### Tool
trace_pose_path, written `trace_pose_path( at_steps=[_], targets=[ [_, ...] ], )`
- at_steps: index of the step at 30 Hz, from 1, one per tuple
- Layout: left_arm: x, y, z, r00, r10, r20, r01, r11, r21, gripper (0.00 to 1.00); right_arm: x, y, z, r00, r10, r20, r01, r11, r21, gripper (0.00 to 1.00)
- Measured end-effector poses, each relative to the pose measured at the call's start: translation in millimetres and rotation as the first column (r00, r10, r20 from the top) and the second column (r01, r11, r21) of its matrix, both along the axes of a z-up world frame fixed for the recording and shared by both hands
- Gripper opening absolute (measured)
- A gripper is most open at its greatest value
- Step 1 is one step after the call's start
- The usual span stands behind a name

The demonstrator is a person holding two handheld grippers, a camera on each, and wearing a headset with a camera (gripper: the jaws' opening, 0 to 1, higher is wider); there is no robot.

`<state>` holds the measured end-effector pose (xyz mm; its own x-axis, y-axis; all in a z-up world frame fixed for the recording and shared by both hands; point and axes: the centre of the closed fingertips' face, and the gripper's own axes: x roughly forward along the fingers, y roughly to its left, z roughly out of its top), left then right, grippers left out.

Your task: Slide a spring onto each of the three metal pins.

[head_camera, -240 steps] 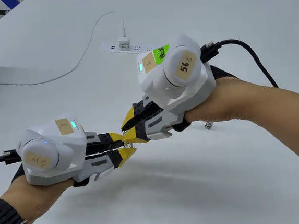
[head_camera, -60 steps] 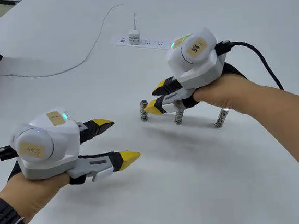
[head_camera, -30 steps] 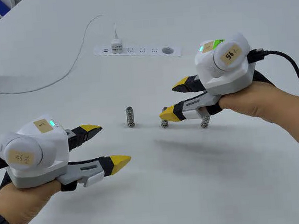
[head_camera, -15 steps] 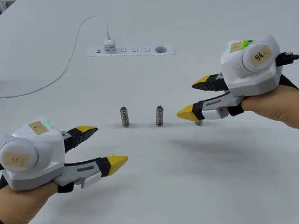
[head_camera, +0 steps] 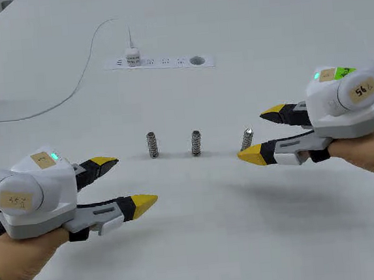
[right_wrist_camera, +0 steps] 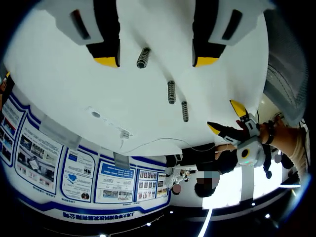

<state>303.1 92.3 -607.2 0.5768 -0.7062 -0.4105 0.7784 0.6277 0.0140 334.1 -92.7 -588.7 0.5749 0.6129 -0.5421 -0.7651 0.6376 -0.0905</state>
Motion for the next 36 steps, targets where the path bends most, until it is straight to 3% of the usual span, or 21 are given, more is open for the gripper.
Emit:
trace_pose_path(
  at_steps=[19,22,36],
  targets=[
    [0.0,4.8,1.3,1.000,0.018,0.002,-0.018,1.000,-0.020,0.63,-28.3,-5.8,-13.2,0.999,-0.025,0.027,0.024,0.998,0.050,0.66],
    [0.1,5.8,0.1,1.000,0.022,-0.001,-0.022,1.000,-0.020,0.64,-29.2,-5.0,-11.0,0.999,-0.044,0.033,0.041,0.996,0.075,0.67],
    [-0.4,6.5,-2.0,1.000,0.027,-0.005,-0.027,0.999,-0.022,0.64,-29.4,-3.6,-9.0,0.997,-0.067,0.038,0.063,0.993,0.096,0.67]
  ],
)
